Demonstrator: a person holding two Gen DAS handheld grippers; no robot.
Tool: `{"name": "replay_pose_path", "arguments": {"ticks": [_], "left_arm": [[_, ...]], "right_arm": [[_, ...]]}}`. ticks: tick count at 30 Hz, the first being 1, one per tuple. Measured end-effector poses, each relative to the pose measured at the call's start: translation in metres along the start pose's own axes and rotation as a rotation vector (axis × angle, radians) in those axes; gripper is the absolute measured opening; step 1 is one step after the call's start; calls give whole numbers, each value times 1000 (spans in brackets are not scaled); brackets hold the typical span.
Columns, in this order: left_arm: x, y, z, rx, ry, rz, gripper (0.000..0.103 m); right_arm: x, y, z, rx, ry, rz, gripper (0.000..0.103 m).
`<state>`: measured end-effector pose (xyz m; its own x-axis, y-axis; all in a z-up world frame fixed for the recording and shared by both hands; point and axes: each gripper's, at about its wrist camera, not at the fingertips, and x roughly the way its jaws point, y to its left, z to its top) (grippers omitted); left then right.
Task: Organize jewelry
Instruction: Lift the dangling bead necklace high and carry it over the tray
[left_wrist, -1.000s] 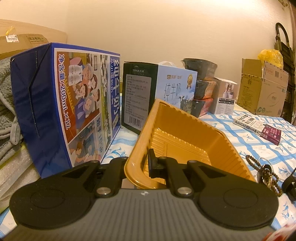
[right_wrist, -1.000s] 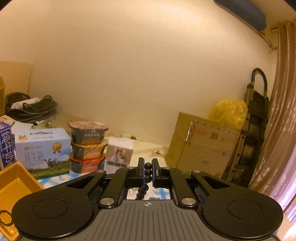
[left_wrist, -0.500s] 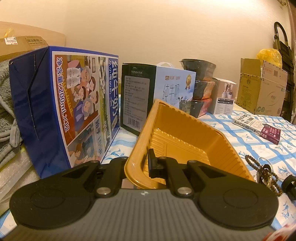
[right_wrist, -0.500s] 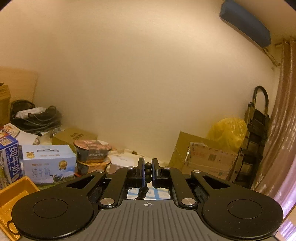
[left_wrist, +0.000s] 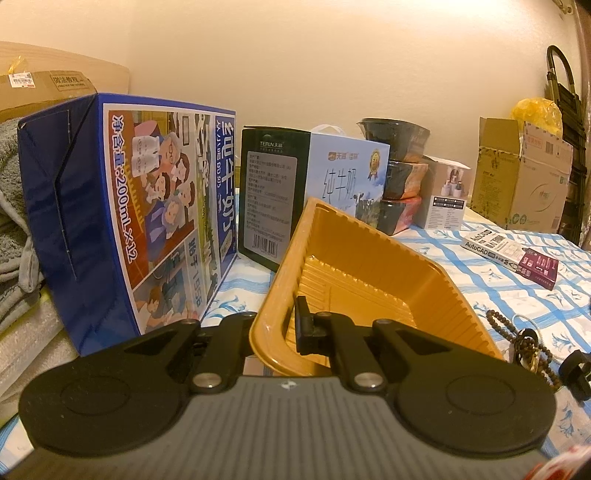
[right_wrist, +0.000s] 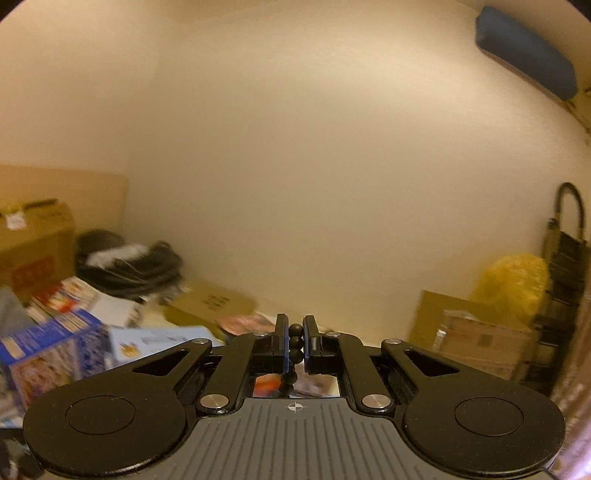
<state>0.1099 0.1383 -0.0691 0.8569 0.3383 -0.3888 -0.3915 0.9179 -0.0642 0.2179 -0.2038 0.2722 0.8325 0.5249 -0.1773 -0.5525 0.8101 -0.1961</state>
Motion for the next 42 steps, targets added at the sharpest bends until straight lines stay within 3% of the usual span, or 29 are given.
{"name": "replay_pose_path", "arguments": {"ticks": [11,20,28,42], "left_arm": [[-1,-2,-2,-7,6,-7,7],[0,-1,-4,-11,11,-19,7],[0,2,-6,-14,19,-22,7],[-1,2,-5,-18,21,-28,7]], "right_arm": [[30,59,19,60,-75,234,7],[71,119,4,120,-29,399,7],[109,150,-45,220,95,482,7],[166,191,-173,331,412,536,7]]}}
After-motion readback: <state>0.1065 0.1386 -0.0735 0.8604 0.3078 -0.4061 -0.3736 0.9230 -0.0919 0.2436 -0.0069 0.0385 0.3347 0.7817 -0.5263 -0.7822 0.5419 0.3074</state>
